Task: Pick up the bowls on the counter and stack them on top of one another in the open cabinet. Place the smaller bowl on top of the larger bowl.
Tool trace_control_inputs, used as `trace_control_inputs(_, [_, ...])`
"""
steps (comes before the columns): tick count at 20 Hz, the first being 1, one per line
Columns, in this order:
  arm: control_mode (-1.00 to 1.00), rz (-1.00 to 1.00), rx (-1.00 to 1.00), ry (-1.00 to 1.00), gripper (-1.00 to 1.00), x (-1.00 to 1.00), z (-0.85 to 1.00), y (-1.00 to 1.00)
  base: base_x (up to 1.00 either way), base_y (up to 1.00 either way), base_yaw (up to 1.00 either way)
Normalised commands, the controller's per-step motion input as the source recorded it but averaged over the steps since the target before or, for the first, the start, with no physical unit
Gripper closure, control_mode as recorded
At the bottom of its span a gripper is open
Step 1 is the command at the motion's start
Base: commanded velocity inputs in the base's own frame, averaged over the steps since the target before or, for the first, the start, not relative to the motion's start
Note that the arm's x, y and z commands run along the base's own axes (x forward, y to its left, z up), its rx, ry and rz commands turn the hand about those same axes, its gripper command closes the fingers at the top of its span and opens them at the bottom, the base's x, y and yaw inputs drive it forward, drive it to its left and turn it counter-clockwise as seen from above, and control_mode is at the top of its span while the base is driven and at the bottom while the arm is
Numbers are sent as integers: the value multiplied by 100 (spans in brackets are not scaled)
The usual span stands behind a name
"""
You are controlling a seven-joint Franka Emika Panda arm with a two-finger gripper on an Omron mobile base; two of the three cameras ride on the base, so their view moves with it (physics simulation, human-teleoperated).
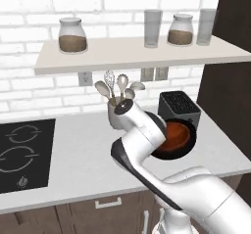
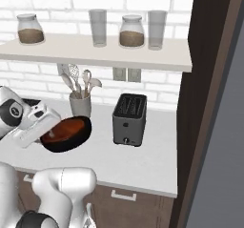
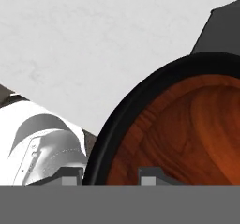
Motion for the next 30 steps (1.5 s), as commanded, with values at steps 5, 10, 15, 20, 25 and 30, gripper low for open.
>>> trace_control_inputs(5, [-100,28,-19,2,100,-38,100,2,0,0,0])
trace_control_inputs(10, [-100,25,-2,0,100,-8,100,0,0,0,0])
trace_control_inputs(15, [-100,24,0,0,100,-6,100,0,0,0,0])
trace_control_inputs(20, [-100,25,12,-1,100,38,100,1,0,0,0])
trace_control_inputs(25, [-100,26,20,0,100,86,100,5,0,0,0])
trace_control_inputs(30, [-100,4,10,0,100,100,39,16,0,0,0])
